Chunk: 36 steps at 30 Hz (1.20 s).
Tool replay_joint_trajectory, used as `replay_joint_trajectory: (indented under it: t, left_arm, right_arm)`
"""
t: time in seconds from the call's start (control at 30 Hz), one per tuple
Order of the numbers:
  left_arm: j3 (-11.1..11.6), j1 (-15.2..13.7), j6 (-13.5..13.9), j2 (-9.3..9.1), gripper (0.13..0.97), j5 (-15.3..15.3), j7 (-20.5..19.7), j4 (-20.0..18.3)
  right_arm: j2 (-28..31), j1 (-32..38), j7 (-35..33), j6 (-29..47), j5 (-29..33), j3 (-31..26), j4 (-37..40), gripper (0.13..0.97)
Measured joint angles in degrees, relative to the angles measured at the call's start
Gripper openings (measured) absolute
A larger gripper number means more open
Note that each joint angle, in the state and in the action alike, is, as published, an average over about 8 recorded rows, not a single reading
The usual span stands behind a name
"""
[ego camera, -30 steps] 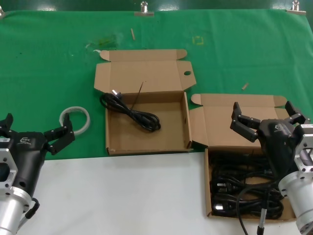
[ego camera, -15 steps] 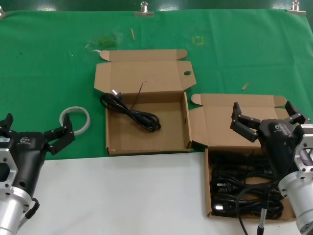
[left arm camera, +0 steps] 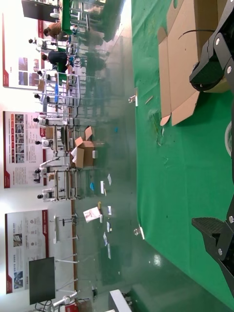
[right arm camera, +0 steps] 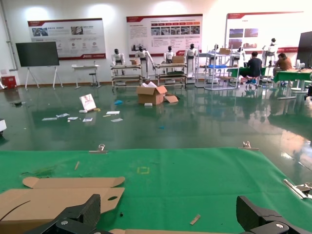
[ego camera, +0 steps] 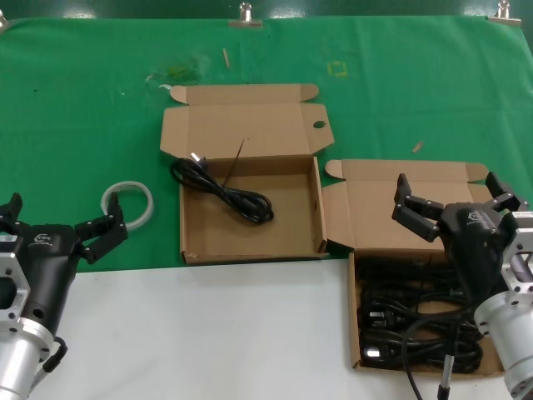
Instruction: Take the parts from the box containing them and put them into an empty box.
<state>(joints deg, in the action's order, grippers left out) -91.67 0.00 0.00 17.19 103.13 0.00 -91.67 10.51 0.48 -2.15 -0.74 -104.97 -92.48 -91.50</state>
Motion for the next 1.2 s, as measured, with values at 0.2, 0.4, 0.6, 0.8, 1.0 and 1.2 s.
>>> replay_joint_trajectory:
  t: [0.2, 0.4, 0.6, 0.8, 1.0, 1.2]
  left_arm:
    - [0.0, 0.0, 0.0, 0.0, 0.965, 0.0, 0.0, 0.0]
    - [0.0, 0.0, 0.0, 0.0, 0.965, 0.0, 0.0, 0.0]
    - [0.0, 0.0, 0.0, 0.0, 0.965, 0.0, 0.0, 0.0]
    - [0.0, 0.0, 0.0, 0.0, 0.965, 0.0, 0.0, 0.0]
    - [0.0, 0.0, 0.0, 0.0, 0.965, 0.0, 0.0, 0.0]
    - [0.0, 0.0, 0.0, 0.0, 0.965, 0.0, 0.0, 0.0]
  right_arm:
    - [0.0, 0.0, 0.0, 0.0, 0.0, 0.0, 0.0, 0.966]
    - [0.0, 0.0, 0.0, 0.0, 0.0, 0.0, 0.0, 0.966]
    - [0.0, 0.0, 0.0, 0.0, 0.0, 0.0, 0.0, 0.966]
    - [0.0, 0.0, 0.0, 0.0, 0.0, 0.0, 0.0, 0.966]
    - [0.0, 0.0, 0.0, 0.0, 0.0, 0.0, 0.0, 0.966]
    - [0.0, 0.0, 0.0, 0.0, 0.0, 0.0, 0.0, 0.966]
